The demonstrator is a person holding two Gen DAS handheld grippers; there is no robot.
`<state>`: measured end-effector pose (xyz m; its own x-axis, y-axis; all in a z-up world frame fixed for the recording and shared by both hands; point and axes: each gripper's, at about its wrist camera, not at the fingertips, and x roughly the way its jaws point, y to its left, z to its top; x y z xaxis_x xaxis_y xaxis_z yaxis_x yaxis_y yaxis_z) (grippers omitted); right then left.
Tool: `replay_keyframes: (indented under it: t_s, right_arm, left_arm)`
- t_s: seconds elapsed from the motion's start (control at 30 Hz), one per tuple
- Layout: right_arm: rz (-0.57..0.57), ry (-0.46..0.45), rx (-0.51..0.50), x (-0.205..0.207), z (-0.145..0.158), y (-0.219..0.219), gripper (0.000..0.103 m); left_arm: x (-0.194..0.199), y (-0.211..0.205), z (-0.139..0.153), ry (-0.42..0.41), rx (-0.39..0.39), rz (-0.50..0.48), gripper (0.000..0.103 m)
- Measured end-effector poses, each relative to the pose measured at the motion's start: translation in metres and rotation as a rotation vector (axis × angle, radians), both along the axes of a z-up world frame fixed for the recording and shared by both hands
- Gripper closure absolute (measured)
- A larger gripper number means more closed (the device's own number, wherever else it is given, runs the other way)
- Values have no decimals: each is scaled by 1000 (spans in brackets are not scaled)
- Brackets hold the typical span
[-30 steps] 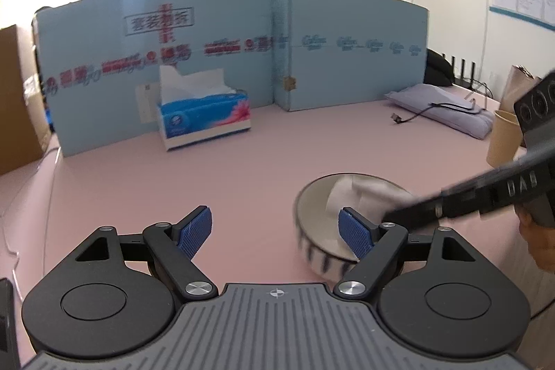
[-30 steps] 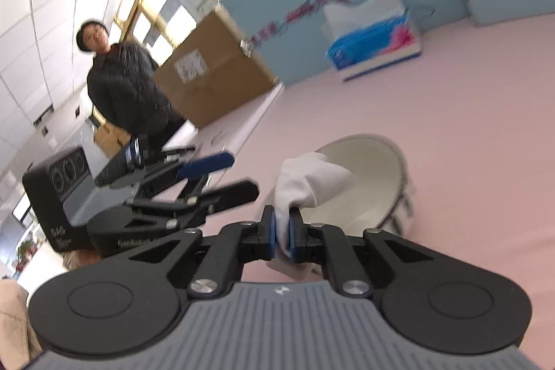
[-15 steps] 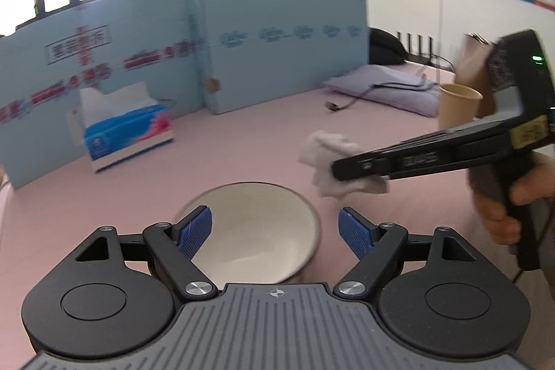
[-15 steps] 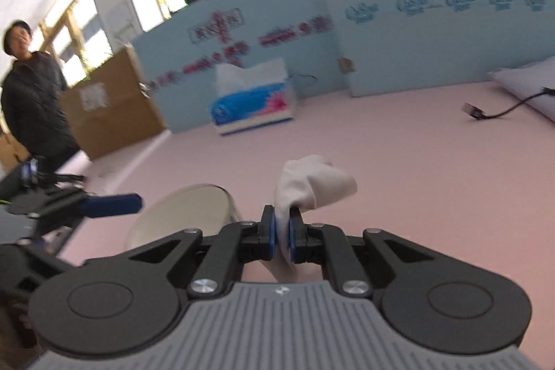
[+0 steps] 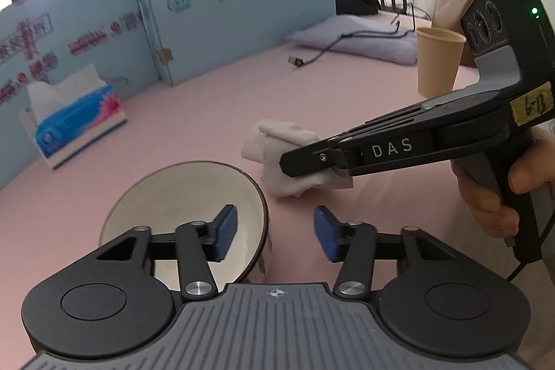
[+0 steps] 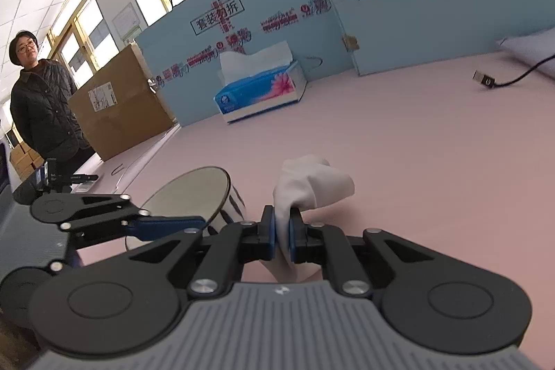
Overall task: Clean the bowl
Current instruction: 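Grasp the bowl rim with the left gripper while the right gripper holds the cloth above it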
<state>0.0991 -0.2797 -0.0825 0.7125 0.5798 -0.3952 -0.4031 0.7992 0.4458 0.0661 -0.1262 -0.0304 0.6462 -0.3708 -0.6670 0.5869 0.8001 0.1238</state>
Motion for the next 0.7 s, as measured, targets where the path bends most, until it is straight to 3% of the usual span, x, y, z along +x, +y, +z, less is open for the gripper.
replay_keyframes:
  t_s: [0.13,0.27,0.4,0.7]
  right_arm:
    - [20,16,17,2,-4,1,93]
    - [49,23,38,2,-7,3,93]
    - [76,10,108,-5,-4,0,94]
    - [126,8,282,-10,-3,-2,94]
  left_arm:
    - [9,2,-4,35,-10,6,63]
    - [15,10,-2,59,-33,25,82]
    - [17,24,1,109,-78,14,84]
    - [3,40,5,122,-109,7,83]
